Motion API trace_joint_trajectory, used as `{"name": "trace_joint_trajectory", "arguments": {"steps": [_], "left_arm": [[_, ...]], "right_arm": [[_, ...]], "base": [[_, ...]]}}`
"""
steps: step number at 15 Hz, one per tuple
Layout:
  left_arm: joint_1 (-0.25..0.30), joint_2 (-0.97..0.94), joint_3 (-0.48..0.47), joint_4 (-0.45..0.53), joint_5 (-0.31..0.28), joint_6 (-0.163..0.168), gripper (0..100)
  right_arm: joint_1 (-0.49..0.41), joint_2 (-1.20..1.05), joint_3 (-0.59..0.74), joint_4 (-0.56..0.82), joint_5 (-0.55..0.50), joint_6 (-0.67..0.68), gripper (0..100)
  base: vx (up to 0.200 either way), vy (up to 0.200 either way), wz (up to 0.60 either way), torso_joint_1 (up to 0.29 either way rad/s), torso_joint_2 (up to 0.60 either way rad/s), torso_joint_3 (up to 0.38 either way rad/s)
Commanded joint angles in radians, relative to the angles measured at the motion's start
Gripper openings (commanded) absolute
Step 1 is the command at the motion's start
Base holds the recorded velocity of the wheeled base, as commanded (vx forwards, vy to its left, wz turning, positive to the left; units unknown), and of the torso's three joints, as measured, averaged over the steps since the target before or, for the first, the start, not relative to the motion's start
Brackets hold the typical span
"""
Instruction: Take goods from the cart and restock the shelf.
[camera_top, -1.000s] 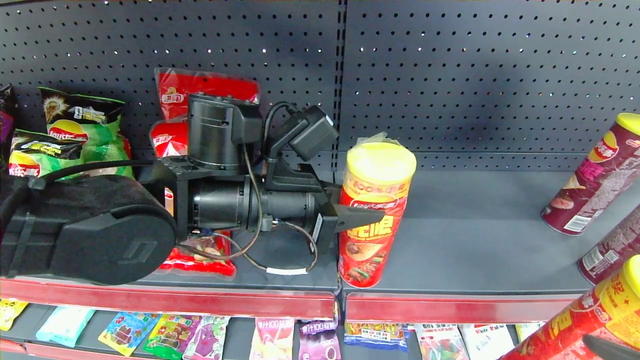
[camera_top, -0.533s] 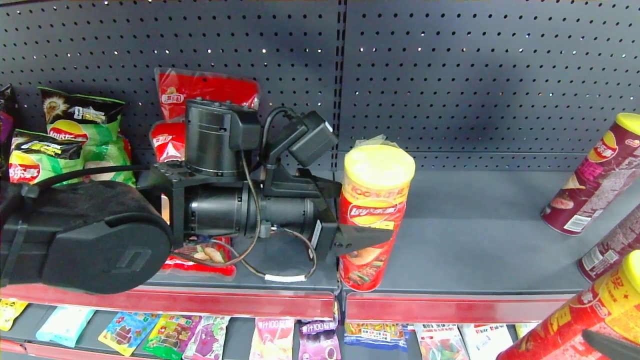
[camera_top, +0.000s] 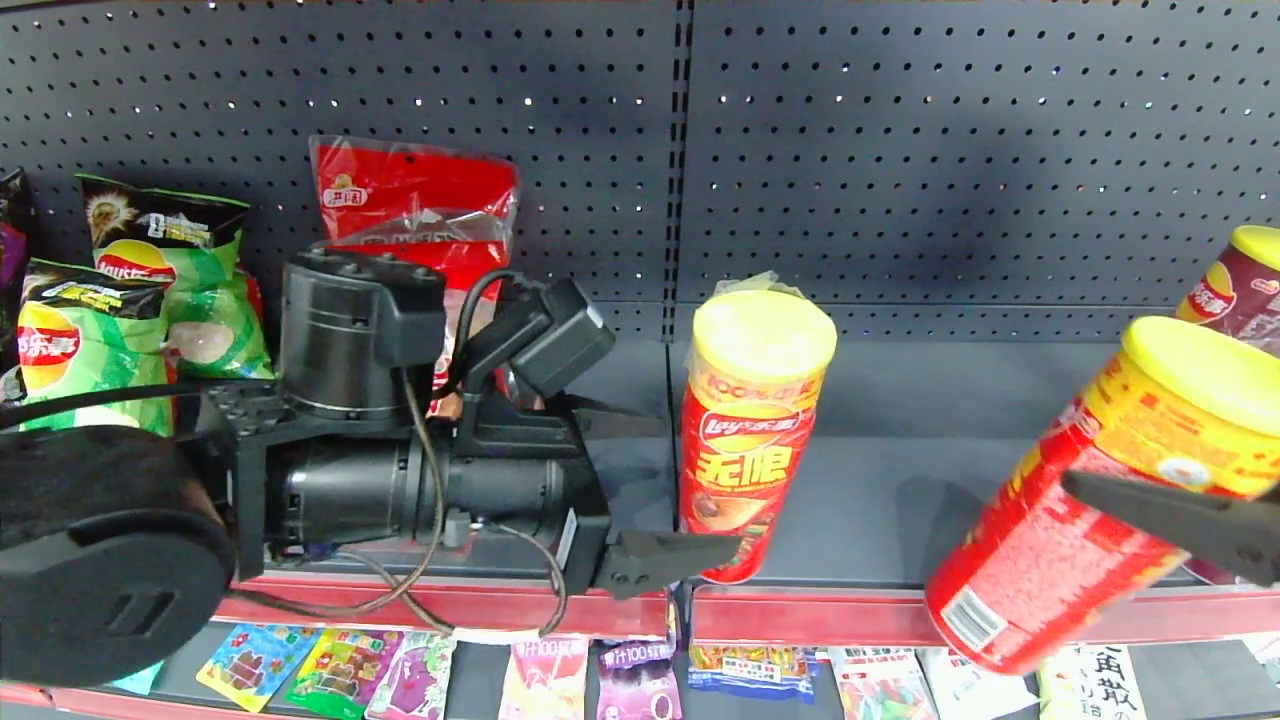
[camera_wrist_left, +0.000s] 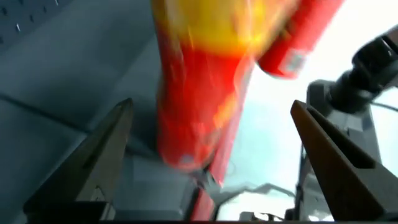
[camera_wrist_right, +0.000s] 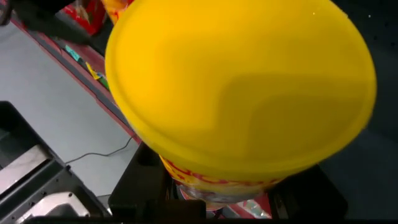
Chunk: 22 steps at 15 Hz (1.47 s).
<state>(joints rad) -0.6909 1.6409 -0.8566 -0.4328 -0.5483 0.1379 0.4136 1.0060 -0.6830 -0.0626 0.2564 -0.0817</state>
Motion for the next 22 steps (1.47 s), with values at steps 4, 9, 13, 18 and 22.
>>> {"name": "trace_joint_trajectory", "arguments": {"steps": [4,9,13,18,22], "left_arm": [[0.062,-0.157,0.159,-0.001,0.001,0.000,100],[0.151,-0.291,0.315,0.000,0.001,-0.003,100],[0.194,-0.317,0.320,0.000,0.002,-0.017,100],[0.220,-0.325,0.317,0.000,0.002,-0.018,100],[0.221,-0.323,0.317,0.000,0.002,-0.018,100]], "right_arm": [[0.001,0.342,-0.211,-0.109,0.000,-0.004,0],[0.002,0.569,-0.429,-0.114,0.003,-0.036,0],[0.011,0.700,-0.578,-0.112,0.037,-0.064,0],[0.051,0.766,-0.635,-0.111,0.040,-0.062,0],[0.065,0.784,-0.649,-0.111,0.040,-0.062,0]], "base": [[0.000,0.000,0.00,0.000,0.00,0.000],[0.000,0.000,0.00,0.000,0.00,0.000],[0.000,0.000,0.00,0.000,0.00,0.000],[0.000,0.000,0.00,0.000,0.00,0.000],[0.000,0.000,0.00,0.000,0.00,0.000]]}}
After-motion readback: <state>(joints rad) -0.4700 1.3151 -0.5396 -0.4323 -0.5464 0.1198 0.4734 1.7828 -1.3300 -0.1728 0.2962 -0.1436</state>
